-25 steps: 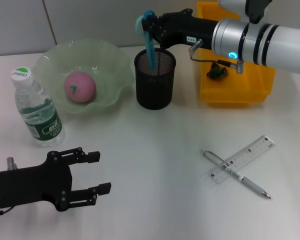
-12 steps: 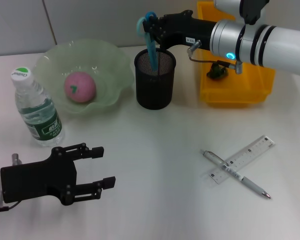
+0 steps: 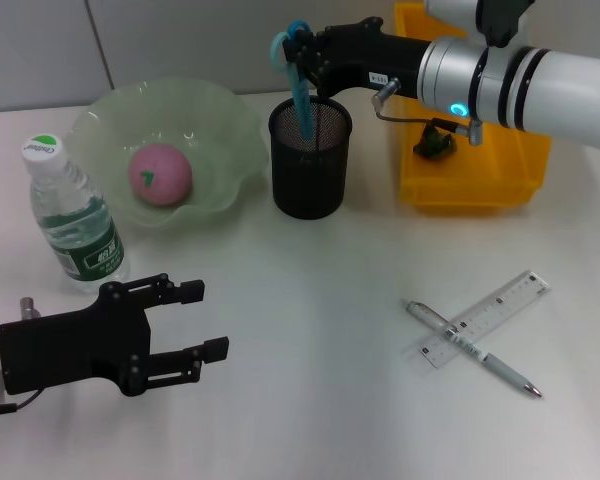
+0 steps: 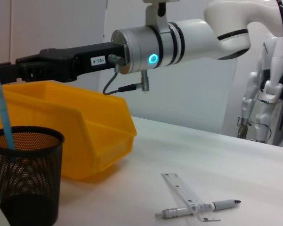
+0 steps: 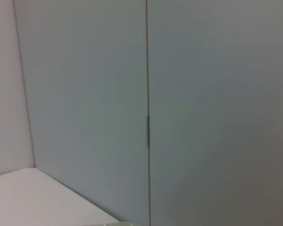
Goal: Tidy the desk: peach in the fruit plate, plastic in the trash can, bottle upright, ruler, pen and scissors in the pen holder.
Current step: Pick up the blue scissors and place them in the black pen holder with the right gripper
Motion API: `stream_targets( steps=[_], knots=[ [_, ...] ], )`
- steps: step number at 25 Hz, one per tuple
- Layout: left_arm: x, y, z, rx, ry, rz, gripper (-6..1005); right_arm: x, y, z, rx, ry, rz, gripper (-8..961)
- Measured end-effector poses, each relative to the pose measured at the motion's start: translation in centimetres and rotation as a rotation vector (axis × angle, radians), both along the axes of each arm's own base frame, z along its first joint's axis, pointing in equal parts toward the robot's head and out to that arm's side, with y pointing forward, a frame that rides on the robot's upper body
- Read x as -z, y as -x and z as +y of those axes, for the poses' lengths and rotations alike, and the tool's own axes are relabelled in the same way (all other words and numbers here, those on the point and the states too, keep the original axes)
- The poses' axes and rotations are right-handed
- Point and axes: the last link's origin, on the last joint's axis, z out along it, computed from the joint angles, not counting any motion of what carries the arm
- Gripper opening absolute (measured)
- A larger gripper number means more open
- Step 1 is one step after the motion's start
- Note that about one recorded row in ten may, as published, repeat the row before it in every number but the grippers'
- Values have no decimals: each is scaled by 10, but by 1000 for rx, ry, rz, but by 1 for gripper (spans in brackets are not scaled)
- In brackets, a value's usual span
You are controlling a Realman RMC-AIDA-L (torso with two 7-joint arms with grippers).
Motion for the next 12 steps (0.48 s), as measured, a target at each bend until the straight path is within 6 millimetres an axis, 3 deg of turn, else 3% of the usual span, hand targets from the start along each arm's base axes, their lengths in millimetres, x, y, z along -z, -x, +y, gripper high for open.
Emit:
stream_targets(
  steps=[12],
  knots=[
    [0,4,1,-5,-21,20,753,6,-3,-4,9,23,2,140]
  ],
)
